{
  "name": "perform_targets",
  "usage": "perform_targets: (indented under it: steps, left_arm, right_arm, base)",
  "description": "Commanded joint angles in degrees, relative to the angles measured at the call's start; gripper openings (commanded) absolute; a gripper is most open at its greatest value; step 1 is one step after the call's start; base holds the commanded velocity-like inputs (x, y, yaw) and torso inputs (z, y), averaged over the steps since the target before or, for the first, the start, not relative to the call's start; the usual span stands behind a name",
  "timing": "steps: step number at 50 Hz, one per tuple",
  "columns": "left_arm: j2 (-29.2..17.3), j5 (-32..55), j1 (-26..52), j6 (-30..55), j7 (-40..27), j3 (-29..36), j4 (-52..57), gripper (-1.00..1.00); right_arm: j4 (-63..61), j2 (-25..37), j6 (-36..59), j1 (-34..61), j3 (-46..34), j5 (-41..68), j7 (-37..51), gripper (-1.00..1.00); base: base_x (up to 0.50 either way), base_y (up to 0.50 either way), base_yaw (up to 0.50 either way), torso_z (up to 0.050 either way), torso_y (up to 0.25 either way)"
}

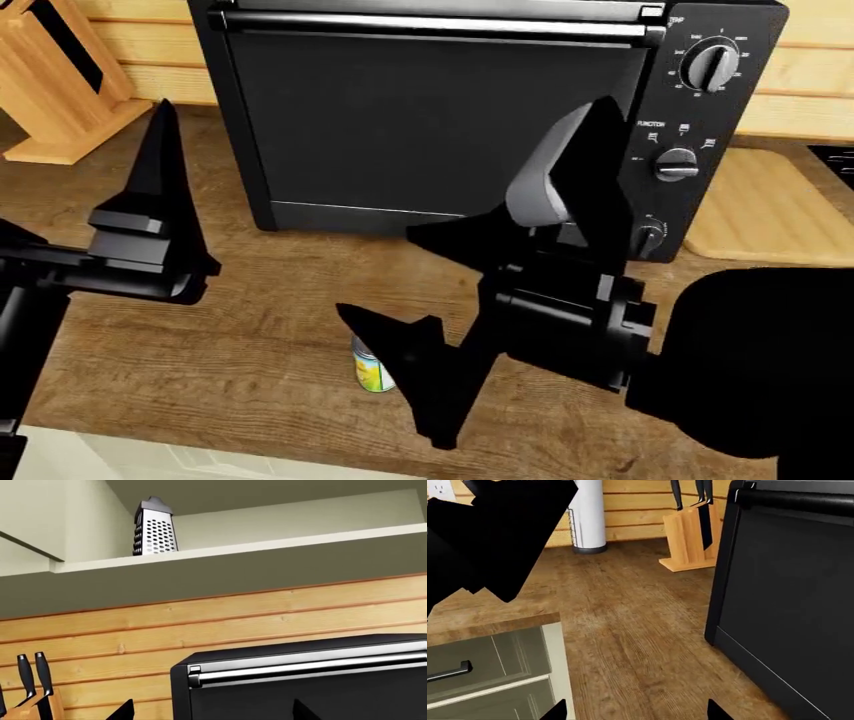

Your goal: Pick the cans from the counter and place them in their designated side in the cabinet.

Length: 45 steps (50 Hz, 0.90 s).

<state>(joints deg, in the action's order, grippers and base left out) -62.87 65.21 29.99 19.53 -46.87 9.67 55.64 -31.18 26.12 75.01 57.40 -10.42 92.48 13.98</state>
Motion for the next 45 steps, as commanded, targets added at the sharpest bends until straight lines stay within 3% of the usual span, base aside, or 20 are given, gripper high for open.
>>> perform_targets:
  steps: [1, 45]
  left_arm:
    - [0.02, -0.32, -0.35, -0.31, 0.09, 0.18, -0.07, 1.00]
    - [-0.27, -0.83, -0.99, -1.33, 0.33, 0.54, -0.47, 1.00]
  right_arm:
    - [-1.88, -0.42, -1.32, -3.38, -0.99, -5.87, -2.68, 1.00]
    - [-1.33, -0.36, -4.54, -8.97, -10.12, -18.63, -9.26, 1.00]
  base:
    - [0.00, 0.00, 0.00, 0.000, 0.000]
    - [0.00, 0.00, 0.00, 0.000, 0.000]
